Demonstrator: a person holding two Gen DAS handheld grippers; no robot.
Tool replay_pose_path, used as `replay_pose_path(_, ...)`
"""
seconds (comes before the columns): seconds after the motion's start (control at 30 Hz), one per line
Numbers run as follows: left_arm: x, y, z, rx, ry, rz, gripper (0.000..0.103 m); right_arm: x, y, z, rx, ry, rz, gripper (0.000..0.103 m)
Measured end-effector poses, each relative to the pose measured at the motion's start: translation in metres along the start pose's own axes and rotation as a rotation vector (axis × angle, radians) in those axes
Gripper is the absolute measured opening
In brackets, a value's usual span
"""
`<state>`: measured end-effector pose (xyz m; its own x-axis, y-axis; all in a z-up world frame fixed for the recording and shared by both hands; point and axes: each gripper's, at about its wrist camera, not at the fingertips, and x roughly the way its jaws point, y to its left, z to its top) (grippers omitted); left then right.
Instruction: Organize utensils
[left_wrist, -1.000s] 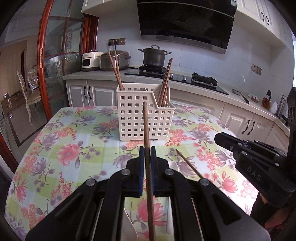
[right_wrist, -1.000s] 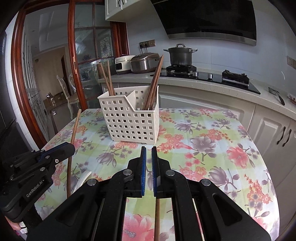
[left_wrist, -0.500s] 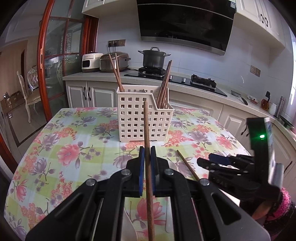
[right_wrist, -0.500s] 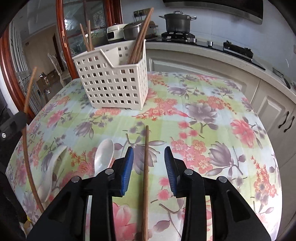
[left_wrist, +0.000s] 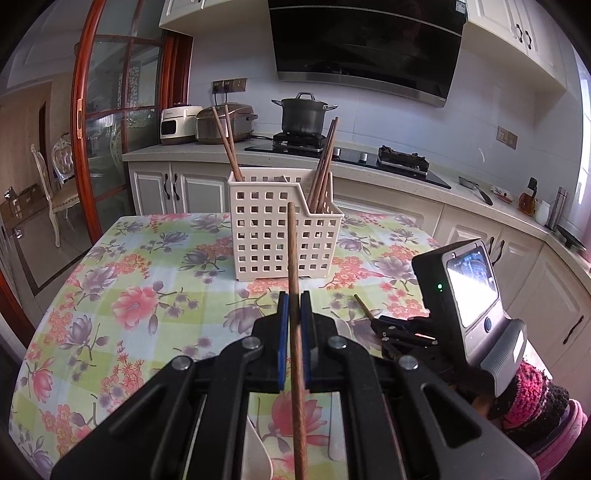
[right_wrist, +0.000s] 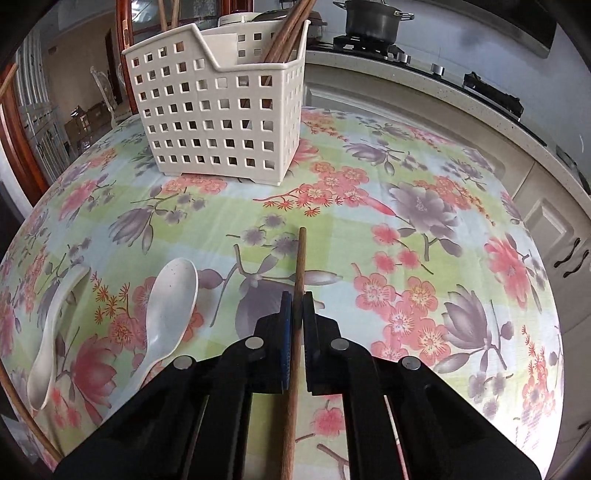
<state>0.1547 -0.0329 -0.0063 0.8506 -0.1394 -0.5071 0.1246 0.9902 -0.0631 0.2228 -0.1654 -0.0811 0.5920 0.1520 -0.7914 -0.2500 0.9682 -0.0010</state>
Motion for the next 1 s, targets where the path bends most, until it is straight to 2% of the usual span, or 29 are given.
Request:
replay_pose_path(0.1, -0.002, 0.0, 0.001, 0.0, -0.005, 0.002, 0.006, -0.015, -0.003, 0.0, 0.026, -0.045, 0.026, 0.005)
replay_pose_path(0.47, -0.016, 0.003, 0.008, -0.013, -0.047, 0.0, 0.006, -0.114, 0.002, 0.01, 0.024, -0.349, 0.117, 0.005)
replay_pose_path(1.0, -0.036, 0.004, 0.01, -0.002, -0.096, 0.017, 0.006, -0.169, 0.009, -0.009, -0.013, -0.47, 0.129, 0.005)
